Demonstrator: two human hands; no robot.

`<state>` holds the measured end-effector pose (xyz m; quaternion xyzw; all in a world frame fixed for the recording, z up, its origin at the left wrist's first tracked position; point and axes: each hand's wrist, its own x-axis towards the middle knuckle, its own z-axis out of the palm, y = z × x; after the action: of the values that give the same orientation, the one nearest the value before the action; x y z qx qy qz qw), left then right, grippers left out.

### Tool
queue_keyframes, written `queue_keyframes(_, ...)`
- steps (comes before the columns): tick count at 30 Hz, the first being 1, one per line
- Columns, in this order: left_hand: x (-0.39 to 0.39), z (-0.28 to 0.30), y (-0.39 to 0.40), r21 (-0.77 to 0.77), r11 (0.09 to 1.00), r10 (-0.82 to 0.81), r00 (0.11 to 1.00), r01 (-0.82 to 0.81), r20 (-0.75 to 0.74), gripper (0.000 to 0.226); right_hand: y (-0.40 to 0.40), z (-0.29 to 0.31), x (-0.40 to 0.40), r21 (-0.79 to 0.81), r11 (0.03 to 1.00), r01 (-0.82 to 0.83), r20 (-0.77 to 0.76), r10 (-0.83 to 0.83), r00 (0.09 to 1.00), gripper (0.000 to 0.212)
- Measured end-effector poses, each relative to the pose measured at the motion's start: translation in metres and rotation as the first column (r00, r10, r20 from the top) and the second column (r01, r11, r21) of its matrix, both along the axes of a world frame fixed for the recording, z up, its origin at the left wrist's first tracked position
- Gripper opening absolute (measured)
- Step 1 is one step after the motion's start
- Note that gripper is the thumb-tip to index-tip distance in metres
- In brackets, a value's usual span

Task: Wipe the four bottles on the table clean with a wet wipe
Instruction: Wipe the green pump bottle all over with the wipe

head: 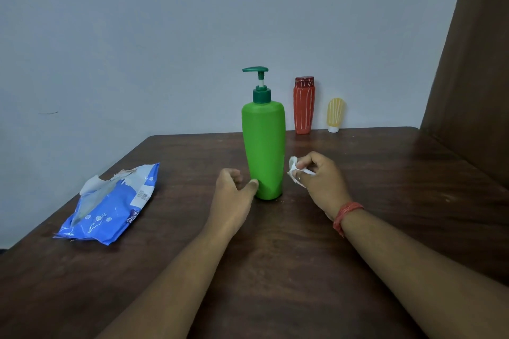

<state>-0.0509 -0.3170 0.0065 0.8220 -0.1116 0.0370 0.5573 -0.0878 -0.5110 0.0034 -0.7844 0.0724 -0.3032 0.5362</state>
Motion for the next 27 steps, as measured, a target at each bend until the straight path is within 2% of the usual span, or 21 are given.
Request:
queue_keyframes(4, -0.014, -0.009, -0.011, 0.267, 0.951, 0.118, 0.98, -0.158, 0.159, 0.065, -0.005, 0.001, 0.0, 0.004, 0.999, 0.051, -0.002, -0.051, 0.999, 0.02)
queue_keyframes(6, -0.021, -0.008, -0.02, 0.327, 0.925, 0.129, 0.971, -0.191, 0.2, 0.072, -0.006, 0.002, -0.001, 0.025, 0.998, 0.058, -0.003, -0.058, 0.998, 0.018)
queue_keyframes(12, -0.023, -0.006, -0.046, 0.374, 0.879, 0.224, 0.948, -0.297, 0.226, 0.075, -0.008, 0.004, -0.006, 0.035, 0.997, 0.064, -0.01, -0.064, 0.998, 0.012)
queue_keyframes(17, -0.009, -0.009, -0.059, 0.355, 0.884, 0.234, 0.945, -0.304, 0.227, 0.072, -0.012, 0.004, -0.007, 0.037, 0.997, 0.07, -0.008, -0.07, 0.998, 0.011)
queue_keyframes(27, 0.079, -0.003, -0.061, 0.361, 0.881, 0.239, 0.947, -0.305, 0.216, 0.075, -0.014, 0.001, 0.0, 0.037, 0.997, 0.061, -0.034, -0.06, 0.998, 0.01)
